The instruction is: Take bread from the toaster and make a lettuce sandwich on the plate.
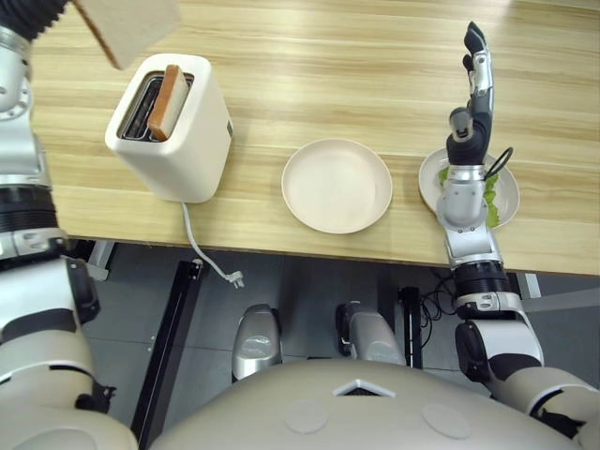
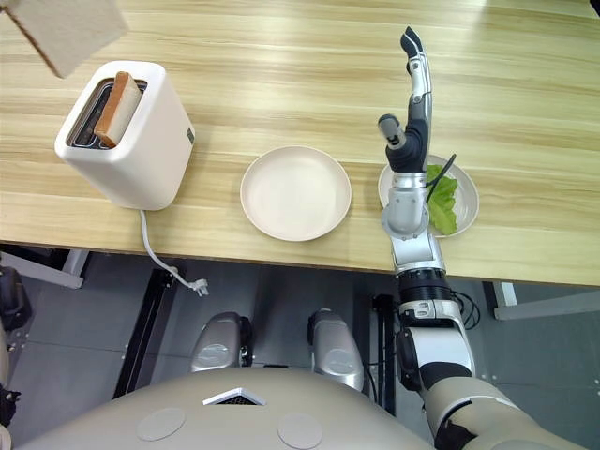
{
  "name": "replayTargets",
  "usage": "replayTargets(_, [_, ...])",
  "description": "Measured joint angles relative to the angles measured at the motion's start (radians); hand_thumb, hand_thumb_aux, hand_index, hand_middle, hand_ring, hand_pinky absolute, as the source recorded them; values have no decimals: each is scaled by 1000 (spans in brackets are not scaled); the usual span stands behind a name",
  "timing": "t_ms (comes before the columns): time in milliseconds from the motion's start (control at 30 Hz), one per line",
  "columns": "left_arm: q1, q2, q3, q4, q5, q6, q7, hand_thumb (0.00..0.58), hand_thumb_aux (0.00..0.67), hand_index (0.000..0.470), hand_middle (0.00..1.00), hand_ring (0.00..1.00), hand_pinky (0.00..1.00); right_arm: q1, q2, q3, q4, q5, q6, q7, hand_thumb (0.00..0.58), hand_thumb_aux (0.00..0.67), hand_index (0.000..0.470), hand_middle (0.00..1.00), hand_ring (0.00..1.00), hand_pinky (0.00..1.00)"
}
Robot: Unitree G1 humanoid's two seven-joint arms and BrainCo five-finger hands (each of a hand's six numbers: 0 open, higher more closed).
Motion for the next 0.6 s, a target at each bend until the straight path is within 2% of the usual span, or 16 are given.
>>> replayTargets(167, [37,-100,-2,-129,-122,86,-96,580,670,460,1000,1000,1000,-36,-104,-19,41,55,36,99,0,0,0,0,0,0])
replayTargets(333, [89,-280,-115,-234,-212,179,-202,580,670,460,1000,1000,1000,-125,-279,26,169,-56,48,148,0,0,0,0,0,0])
replayTargets(433, [125,-379,-194,-192,-204,184,-225,580,670,460,1000,1000,1000,-134,-395,59,247,-137,57,160,0,0,0,0,0,0])
replayTargets(600, [141,-511,-291,-4,-165,143,-258,580,670,460,1000,1000,1000,-161,-572,160,348,-342,70,103,0,0,0,0,0,0])
